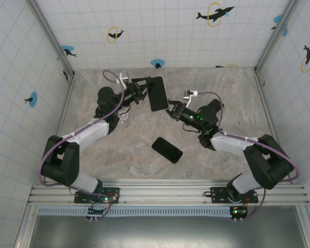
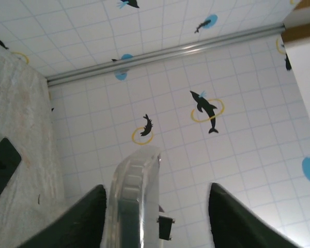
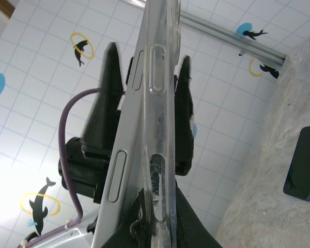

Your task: Take the phone out of the phone case

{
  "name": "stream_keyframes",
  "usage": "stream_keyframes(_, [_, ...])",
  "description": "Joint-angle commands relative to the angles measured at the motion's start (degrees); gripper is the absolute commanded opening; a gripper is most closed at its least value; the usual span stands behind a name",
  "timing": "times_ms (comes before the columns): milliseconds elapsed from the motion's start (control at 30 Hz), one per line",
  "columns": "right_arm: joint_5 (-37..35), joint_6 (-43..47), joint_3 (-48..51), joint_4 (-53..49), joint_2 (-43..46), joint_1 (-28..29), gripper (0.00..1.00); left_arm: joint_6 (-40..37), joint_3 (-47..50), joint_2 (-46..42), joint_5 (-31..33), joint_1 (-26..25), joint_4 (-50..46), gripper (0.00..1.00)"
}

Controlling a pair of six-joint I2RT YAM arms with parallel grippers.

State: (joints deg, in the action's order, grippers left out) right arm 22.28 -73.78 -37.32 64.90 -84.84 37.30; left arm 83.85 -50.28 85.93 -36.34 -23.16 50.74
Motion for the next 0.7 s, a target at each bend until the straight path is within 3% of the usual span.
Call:
stream_keyframes(0, [-4.83, -1.22, 0.05, 6.59, -0.15, 0.19, 0.01, -1.78, 0.05, -1.76, 1.93, 0.39, -5.62, 0.66])
stream_keyframes(133, [-9.82, -0.95, 0.23, 5.25, -0.48, -0.13, 0.01, -4.22, 1.19, -5.25, 4.48, 0.39, -14.87, 0.71])
stream_keyframes(233, [-14.75, -0.41, 0.46, 4.69, -0.72, -0.3, 0.01, -1.89, 4.37, -8.65, 7.07, -0.02, -18.35, 0.7])
stream_keyframes(433, [-20.11, 1.26, -0.71, 4.14, -2.36, 0.01, 0.01, 7.73, 13.1, -15.77, 14.79, -4.38, -13.86, 0.67])
stream_keyframes(667, [-18.91, 1.21, -3.23, 6.13, -6.15, 0.66, 0.0, 9.65, 11.14, -15.62, 17.53, -9.85, -13.1, 0.65])
